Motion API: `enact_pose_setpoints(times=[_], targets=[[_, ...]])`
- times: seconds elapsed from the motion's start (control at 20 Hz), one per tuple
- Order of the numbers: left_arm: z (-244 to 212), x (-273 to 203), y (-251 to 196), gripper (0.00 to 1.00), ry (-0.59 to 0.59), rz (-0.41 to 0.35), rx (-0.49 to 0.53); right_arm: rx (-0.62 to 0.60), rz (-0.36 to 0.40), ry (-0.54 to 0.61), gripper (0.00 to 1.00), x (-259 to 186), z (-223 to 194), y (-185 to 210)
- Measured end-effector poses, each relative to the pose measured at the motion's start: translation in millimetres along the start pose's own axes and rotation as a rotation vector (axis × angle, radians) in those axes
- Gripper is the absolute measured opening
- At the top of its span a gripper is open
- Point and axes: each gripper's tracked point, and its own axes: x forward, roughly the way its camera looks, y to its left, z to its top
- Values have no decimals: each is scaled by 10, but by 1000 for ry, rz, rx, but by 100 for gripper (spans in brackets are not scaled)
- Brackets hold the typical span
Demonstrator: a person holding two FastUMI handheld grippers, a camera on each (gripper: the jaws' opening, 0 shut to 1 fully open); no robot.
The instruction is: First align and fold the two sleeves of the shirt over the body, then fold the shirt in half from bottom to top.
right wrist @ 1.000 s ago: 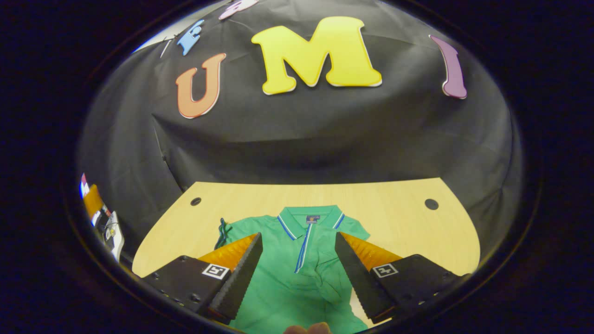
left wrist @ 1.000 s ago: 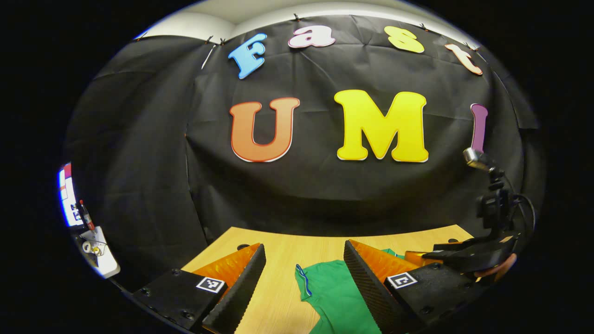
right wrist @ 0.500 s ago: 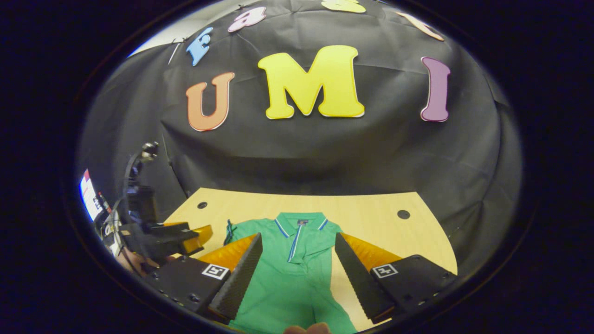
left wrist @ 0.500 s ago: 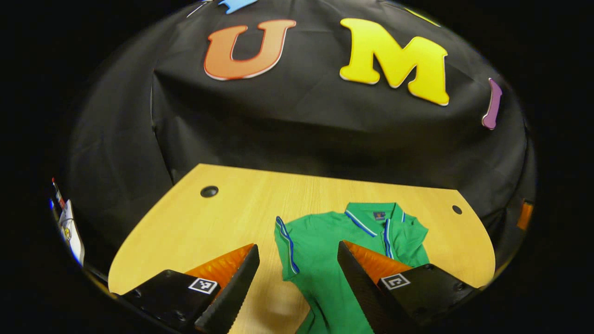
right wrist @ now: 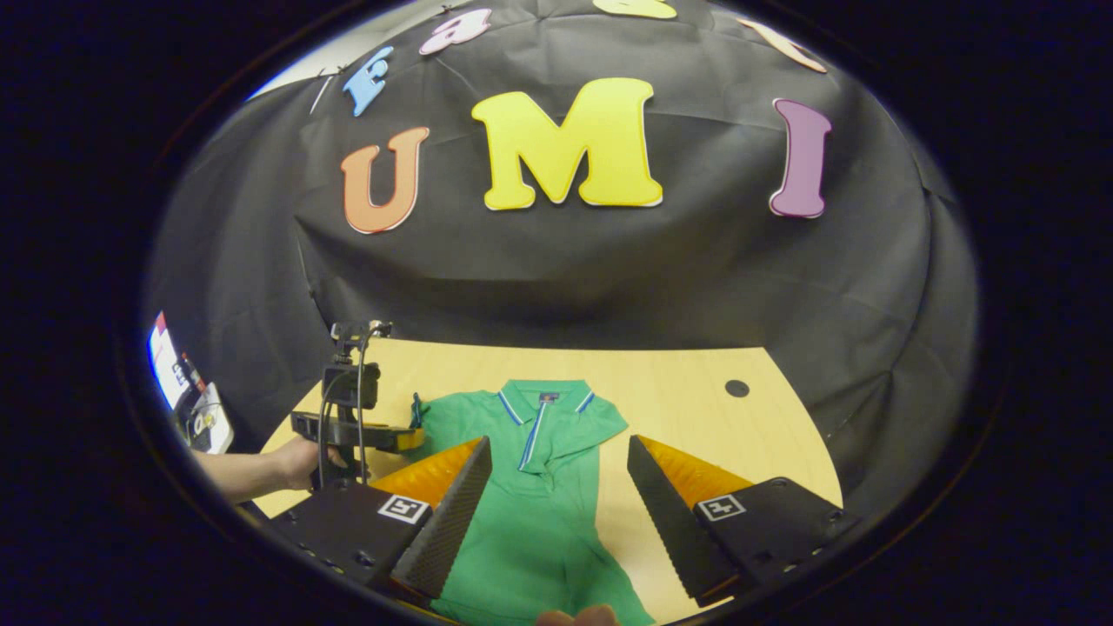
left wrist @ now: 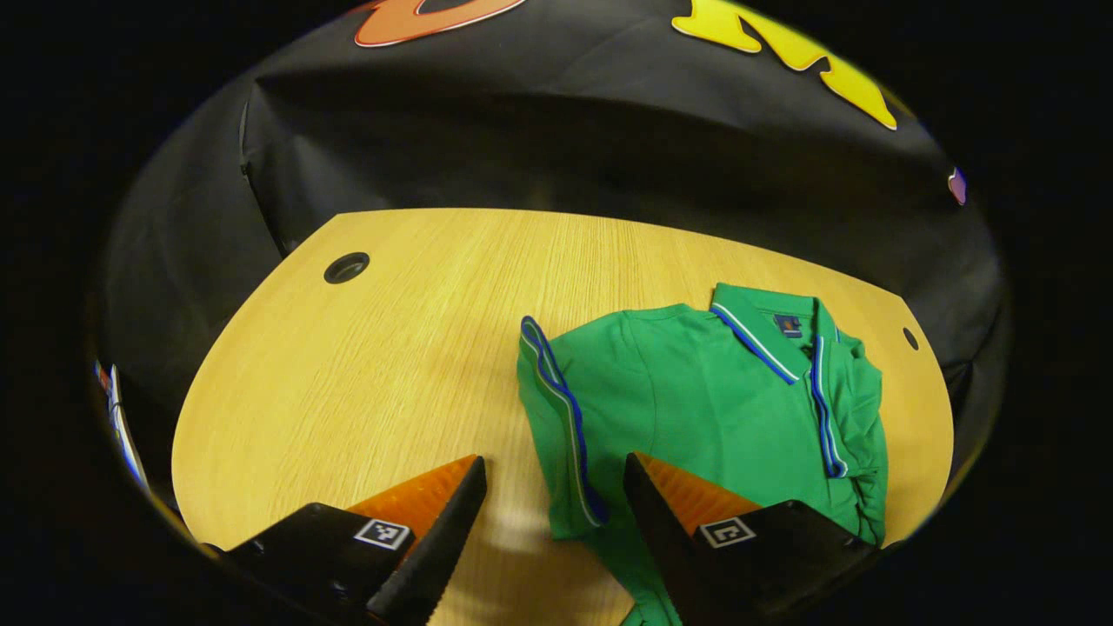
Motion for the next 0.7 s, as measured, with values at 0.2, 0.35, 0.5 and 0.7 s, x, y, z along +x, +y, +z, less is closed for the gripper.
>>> enact_pose_setpoints(times=[0.2, 0.35, 0.5, 0.7], targets=[[17, 54, -3, 72, 18, -44, 2, 16, 7, 14, 96, 87, -23, 30], [39, 68, 140, 29, 35, -7, 20, 29, 27, 17, 96, 120, -3, 124], [93, 18, 93, 10, 39, -42, -13, 24, 39, 13, 96, 146, 5, 183], [355, -195, 14, 7, -32, -82, -5, 40, 38, 18, 96, 159, -8, 183]])
